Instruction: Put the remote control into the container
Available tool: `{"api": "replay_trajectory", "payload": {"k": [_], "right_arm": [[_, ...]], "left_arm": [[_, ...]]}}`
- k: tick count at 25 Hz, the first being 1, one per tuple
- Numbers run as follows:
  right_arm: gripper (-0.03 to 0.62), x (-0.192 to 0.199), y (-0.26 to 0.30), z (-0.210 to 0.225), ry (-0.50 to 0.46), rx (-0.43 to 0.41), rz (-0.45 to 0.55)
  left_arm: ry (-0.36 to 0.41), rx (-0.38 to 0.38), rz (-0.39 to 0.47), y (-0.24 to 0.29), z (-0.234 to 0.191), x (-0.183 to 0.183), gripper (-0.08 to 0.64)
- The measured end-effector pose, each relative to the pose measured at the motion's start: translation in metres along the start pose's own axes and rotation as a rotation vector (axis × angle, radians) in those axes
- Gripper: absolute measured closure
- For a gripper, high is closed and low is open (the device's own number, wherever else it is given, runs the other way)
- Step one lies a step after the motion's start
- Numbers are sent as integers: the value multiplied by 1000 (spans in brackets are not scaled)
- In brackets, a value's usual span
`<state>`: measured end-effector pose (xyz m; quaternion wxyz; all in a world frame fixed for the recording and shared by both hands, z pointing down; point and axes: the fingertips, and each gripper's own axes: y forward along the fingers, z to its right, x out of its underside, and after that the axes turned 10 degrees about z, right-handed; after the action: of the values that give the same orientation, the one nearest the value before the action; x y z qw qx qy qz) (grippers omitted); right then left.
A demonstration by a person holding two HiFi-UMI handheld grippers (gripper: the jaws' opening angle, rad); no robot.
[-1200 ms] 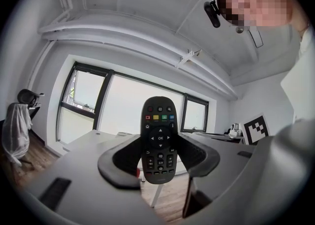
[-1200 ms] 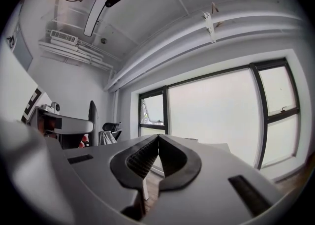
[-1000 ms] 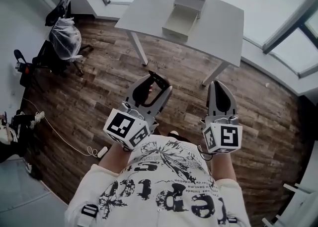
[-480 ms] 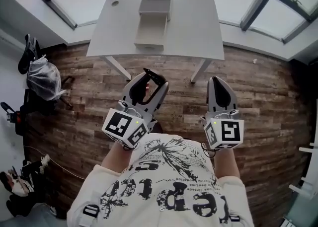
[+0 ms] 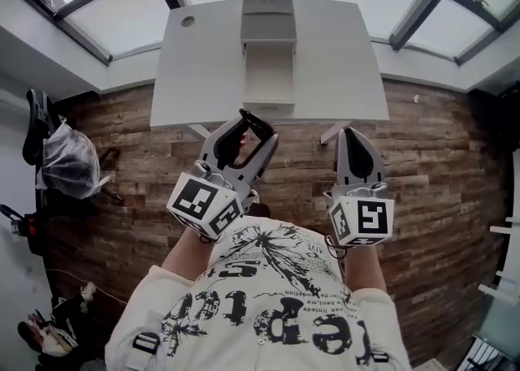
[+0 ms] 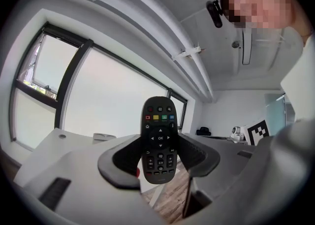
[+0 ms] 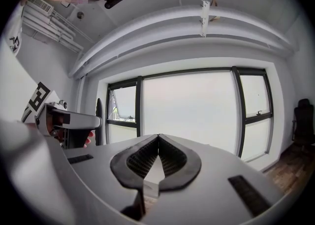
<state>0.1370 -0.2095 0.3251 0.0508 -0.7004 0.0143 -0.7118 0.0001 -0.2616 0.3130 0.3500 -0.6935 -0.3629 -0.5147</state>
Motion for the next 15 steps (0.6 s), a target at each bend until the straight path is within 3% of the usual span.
{"api": "replay_trajectory", "payload": {"k": [6,10,15], "right_arm": [[589,0,68,-56,37,4,42],[589,-2,101,-66,49,31,60],[589,12,134,-66,24,-13,24]], "left_arm": [[9,-35,14,-16,-84,-23,325],[-48,-72,50,-19,-124,-34,325],[-52,-139,29,-10,-151,-26,325]]}}
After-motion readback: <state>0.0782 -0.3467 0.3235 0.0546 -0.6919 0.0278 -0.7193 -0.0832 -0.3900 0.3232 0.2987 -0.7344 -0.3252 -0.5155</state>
